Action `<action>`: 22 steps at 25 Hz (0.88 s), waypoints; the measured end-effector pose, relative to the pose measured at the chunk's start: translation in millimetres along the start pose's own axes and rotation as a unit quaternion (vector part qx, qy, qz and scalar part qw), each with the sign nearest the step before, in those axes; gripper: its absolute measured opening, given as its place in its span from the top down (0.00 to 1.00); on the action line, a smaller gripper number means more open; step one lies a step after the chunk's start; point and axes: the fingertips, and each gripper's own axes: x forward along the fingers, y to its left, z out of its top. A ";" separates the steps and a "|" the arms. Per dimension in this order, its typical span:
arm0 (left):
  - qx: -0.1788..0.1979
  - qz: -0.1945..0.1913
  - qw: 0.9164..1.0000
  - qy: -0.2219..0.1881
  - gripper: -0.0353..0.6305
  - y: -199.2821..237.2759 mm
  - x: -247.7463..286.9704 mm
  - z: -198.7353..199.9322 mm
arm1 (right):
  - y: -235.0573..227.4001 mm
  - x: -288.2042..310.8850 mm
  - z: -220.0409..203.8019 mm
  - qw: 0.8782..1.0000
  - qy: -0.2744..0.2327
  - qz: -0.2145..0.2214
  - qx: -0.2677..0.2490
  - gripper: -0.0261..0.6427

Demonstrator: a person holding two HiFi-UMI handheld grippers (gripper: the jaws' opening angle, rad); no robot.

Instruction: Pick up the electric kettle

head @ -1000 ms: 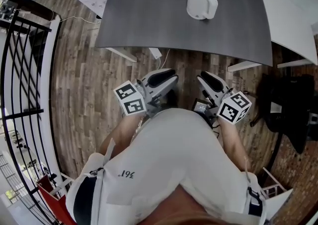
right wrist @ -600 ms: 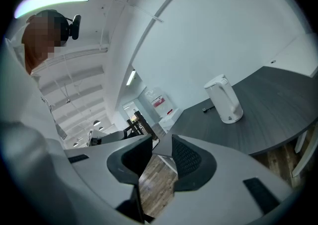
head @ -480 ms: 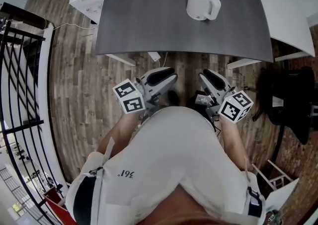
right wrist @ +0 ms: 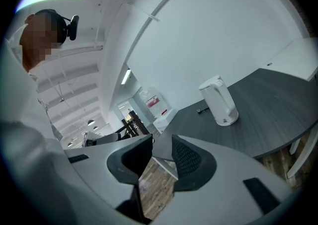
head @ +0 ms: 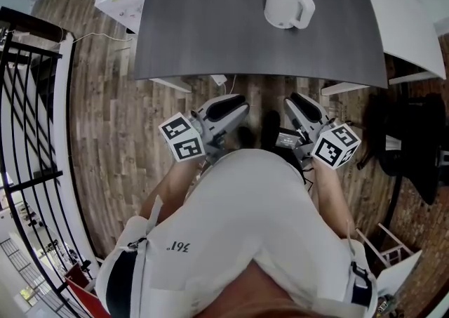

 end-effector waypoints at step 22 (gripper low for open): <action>0.006 0.013 1.000 0.005 0.82 29.4 51.8 17.7 | -69.5 12.0 42.6 0.999 -0.006 -0.038 -0.016 0.81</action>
